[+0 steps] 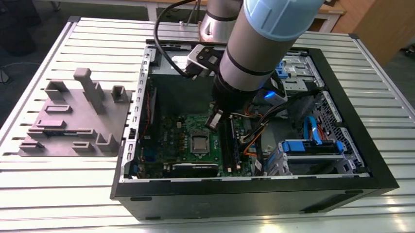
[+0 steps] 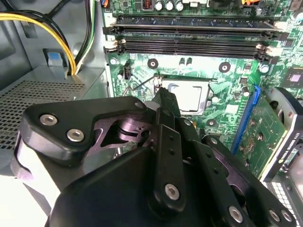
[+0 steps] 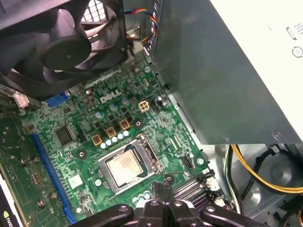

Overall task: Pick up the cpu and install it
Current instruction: 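Install the first cpu locking lever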

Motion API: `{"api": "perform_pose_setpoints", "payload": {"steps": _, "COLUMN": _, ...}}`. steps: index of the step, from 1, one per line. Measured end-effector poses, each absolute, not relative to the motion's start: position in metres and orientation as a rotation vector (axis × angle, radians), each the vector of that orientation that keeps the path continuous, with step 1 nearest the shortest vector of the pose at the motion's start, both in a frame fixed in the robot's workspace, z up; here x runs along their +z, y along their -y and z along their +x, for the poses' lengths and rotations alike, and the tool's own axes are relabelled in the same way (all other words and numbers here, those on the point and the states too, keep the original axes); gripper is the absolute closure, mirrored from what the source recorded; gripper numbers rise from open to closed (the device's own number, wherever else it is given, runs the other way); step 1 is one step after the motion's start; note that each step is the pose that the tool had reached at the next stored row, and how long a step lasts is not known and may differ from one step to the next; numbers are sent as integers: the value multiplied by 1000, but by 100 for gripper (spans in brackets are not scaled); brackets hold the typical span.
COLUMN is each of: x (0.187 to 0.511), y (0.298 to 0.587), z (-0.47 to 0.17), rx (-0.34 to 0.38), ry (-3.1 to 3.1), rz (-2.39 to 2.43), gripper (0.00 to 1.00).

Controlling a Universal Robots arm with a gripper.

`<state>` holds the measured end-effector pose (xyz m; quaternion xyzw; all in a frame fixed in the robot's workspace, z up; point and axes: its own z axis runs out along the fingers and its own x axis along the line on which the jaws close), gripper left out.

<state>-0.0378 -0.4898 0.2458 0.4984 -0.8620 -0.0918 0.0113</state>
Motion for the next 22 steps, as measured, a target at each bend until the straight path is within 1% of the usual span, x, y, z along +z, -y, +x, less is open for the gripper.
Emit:
{"api": "perform_pose_setpoints", "payload": {"steps": 5, "x": 246, "y": 489, "z": -37, "rx": -287, "ry": 2689, "rz": 1554, "gripper": 90}}
{"api": "perform_pose_setpoints", "payload": {"steps": 22, "x": 245, "y": 469, "z": -24, "rx": -286, "ry": 2689, "rz": 1555, "gripper": 90}}
